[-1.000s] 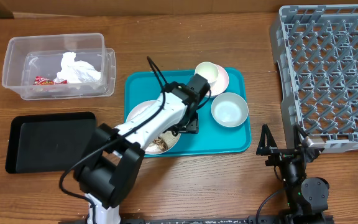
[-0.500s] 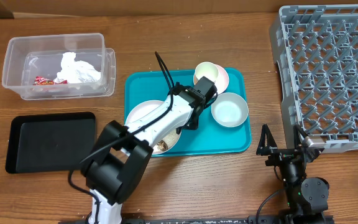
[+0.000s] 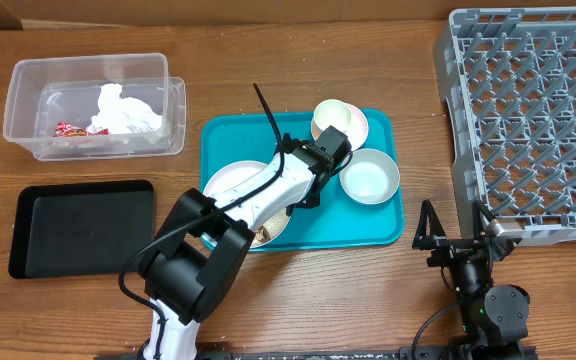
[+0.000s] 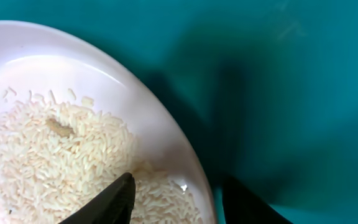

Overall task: Sort waste into correct bins and load items into the dishwasher
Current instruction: 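Reach the left gripper to the white plate rim and grasp it, then lift the white plate and carry it left over the black tray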

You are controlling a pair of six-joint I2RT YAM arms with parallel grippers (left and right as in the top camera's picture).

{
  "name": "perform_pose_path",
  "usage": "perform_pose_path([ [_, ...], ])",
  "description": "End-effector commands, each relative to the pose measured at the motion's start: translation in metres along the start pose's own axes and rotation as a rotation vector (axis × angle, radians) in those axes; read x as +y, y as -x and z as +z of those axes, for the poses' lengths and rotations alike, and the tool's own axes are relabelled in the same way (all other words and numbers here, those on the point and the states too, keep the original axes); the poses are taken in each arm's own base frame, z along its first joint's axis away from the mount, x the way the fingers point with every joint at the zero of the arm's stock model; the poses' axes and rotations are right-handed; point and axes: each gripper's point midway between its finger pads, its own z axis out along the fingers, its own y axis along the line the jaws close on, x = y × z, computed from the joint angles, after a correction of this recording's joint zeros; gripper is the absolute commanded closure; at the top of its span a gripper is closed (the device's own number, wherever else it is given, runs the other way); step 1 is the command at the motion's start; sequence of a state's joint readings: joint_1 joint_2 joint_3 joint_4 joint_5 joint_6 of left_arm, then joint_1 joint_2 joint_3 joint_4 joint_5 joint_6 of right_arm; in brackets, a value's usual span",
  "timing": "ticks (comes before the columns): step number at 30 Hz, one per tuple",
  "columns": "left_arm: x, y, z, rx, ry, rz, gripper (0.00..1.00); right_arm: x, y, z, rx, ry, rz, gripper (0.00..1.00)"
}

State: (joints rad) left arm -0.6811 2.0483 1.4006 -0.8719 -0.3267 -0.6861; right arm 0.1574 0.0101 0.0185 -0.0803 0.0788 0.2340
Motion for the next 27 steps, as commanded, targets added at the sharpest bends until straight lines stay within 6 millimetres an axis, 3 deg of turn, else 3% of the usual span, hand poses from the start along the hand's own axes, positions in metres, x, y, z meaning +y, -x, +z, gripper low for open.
perform_pose_path([
  [1,-0.001,0.004,0.003,-0.007,0.024,-0.01,0.6,-0.002,-0.002,0.0,-0.003,-0.009,-0.006,0.0],
  [6,-0.002,0.003,0.002,-0.008,0.022,-0.007,0.85,-0.002,-0.002,0.0,-0.003,-0.009,-0.006,0.0],
  [12,-0.003,0.003,0.002,-0.008,0.022,-0.005,0.85,-0.002,-0.002,0.0,-0.003,-0.009,-0.006,0.0],
  [15,-0.002,0.002,0.001,-0.002,0.027,-0.002,0.96,-0.002,-0.002,0.0,-0.003,-0.009,-0.006,0.0],
  [17,0.0,0.002,-0.001,0.002,0.033,0.0,0.96,-0.002,-0.002,0.0,-0.003,-0.009,-0.006,0.0],
  [27,0.007,0.019,-0.041,0.009,0.064,-0.002,0.96,-0.002,-0.002,0.0,-0.003,-0.009,-0.006,0.0],
])
